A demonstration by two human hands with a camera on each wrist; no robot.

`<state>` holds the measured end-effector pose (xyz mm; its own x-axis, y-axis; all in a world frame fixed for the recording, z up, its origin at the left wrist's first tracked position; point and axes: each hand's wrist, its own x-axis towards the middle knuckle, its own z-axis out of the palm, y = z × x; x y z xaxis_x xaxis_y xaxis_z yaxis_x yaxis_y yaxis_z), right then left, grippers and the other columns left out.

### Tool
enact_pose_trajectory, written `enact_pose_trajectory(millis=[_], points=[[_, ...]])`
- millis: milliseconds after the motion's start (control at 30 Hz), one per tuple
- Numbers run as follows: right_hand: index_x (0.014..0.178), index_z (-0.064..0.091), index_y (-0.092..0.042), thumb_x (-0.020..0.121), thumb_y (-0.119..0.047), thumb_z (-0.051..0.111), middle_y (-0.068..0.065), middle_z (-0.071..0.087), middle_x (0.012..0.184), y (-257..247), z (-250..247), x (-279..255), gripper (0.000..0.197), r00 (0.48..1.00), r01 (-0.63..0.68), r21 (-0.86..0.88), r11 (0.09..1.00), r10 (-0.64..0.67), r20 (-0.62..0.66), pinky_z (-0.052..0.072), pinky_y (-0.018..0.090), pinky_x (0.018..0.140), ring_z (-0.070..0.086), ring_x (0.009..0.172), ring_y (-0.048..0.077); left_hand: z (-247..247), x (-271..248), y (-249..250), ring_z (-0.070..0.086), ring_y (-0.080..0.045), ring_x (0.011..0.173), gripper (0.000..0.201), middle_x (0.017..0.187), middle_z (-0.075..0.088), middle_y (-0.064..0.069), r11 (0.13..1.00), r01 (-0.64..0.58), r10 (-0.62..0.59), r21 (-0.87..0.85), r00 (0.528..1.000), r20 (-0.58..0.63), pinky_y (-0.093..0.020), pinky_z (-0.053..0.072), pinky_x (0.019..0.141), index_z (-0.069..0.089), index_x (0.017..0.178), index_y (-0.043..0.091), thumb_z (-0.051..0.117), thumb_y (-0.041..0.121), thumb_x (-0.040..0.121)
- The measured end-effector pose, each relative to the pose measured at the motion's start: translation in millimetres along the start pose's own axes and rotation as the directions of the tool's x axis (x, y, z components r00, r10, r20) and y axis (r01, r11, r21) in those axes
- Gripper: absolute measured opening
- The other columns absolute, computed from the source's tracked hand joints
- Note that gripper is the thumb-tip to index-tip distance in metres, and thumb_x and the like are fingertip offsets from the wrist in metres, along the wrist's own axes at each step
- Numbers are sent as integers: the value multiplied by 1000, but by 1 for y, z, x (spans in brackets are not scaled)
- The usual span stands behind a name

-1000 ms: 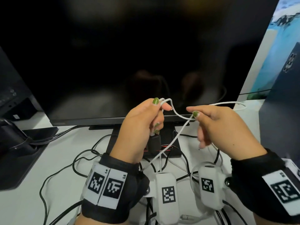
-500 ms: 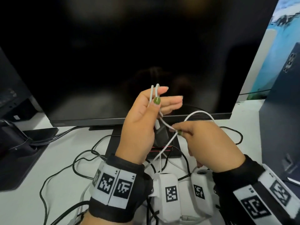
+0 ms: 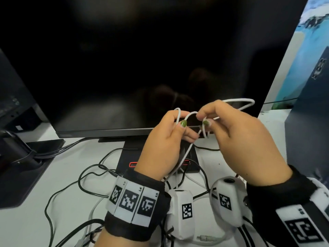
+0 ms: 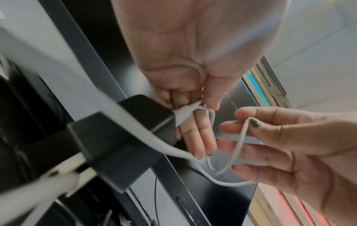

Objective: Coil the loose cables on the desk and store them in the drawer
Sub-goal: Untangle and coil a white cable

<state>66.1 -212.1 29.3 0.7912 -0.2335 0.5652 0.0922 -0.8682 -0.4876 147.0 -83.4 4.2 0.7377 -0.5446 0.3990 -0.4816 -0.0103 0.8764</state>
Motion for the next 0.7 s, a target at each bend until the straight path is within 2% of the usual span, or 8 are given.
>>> enact_pose_trajectory(millis=[100,167,267,367,500,533,600,700], points=[[96,63,-35,92,-21,57,-15,69,84,2,2,1,17,999,-30,67,997,32,-19,43,13,75,61,80,-2,1,0,1,68,-7,86,25,87,73,-2,1000,3,-3,-30,1000,4,-17,48,82,57,114,20,36,12,102],[97,63,-33,92,-22,57,-15,67,79,6,7,2,13,993,-74,60,995,79,-89,43,9,73,58,79,-3,2,1,2,67,-10,82,24,84,72,-3,998,1,-2,-60,1000,-18,-20,49,82,58,111,18,37,12,101],[101,60,-30,93,-25,56,-17,65,75,14,10,3,11,979,-156,77,985,165,-120,37,-1,65,54,83,-10,0,3,0,62,-15,74,19,72,64,1,997,-6,-1,-80,996,-87,-36,53,82,60,106,19,43,15,100],[100,61,-31,92,-27,58,-20,65,78,18,7,4,10,981,-175,82,981,181,-71,34,-6,66,51,89,-17,-2,6,-8,60,-19,66,12,63,58,5,996,-18,0,-90,980,-198,-50,54,80,62,97,20,51,18,96],[89,61,-32,89,-29,62,-13,65,73,20,6,3,3,980,-198,53,979,196,33,33,-4,63,51,82,-15,-2,8,-10,55,-15,56,19,52,49,4,990,-15,-32,-142,945,-327,-42,57,75,58,87,11,45,16,100],[87,61,-31,89,-29,63,-11,64,72,20,6,3,4,980,-197,44,979,195,43,34,-3,63,50,81,-13,-2,8,-9,53,-15,55,22,52,49,3,984,-17,-44,-177,943,-331,-42,57,73,56,85,9,42,16,101],[83,61,-31,88,-28,64,-9,61,69,18,8,3,6,982,-181,31,983,179,53,34,-1,62,51,77,-7,-4,8,-5,57,-17,57,24,60,61,-2,971,-27,-48,-236,951,-307,-39,55,71,53,87,7,37,16,103],[81,61,-31,87,-28,64,-8,57,70,13,11,2,7,985,-142,16,990,140,103,35,5,60,49,63,2,-3,7,1,70,-24,79,24,93,74,-14,915,-58,-31,-399,976,-214,-31,55,72,50,96,8,29,15,105]])
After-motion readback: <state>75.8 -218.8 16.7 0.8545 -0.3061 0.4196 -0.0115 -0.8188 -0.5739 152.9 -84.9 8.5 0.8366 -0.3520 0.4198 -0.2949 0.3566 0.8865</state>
